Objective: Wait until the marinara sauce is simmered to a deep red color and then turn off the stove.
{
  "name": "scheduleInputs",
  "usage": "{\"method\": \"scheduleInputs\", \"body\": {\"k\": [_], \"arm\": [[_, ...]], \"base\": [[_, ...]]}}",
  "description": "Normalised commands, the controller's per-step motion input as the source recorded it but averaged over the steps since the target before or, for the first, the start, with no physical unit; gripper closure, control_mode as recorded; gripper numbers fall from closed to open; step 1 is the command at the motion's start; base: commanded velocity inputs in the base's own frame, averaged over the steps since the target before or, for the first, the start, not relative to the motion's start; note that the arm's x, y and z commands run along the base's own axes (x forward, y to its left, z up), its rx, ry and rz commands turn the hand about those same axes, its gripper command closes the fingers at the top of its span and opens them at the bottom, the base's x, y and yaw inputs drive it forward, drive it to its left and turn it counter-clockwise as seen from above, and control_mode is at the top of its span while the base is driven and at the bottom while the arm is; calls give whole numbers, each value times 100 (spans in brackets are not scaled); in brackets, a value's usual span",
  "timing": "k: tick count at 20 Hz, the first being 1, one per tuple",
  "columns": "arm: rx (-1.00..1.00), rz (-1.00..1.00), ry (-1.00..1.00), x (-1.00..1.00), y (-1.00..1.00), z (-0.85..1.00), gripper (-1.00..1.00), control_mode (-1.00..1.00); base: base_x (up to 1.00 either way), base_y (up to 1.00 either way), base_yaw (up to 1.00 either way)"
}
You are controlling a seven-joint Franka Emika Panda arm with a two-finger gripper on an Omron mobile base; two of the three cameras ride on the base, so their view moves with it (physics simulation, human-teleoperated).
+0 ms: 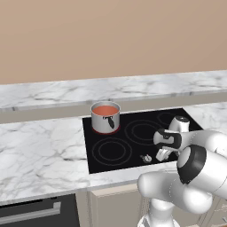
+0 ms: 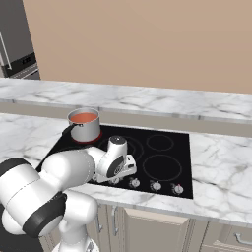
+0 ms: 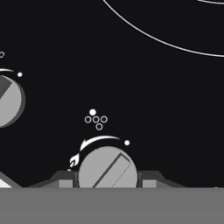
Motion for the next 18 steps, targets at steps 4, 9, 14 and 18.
{"method": "scheduleInputs", "body": {"k": [4, 9, 14, 18], "arm": [[0, 0, 0, 0, 0, 0, 100, -100], [0, 0, 0, 0, 0, 0, 100, -100], [0, 0, 0, 0, 0, 0, 100, -100], [0, 0, 0, 0, 0, 0, 100, -100]], "base": [[0, 0, 0], [0, 0, 0], [0, 0, 0], [0, 0, 0]]}}
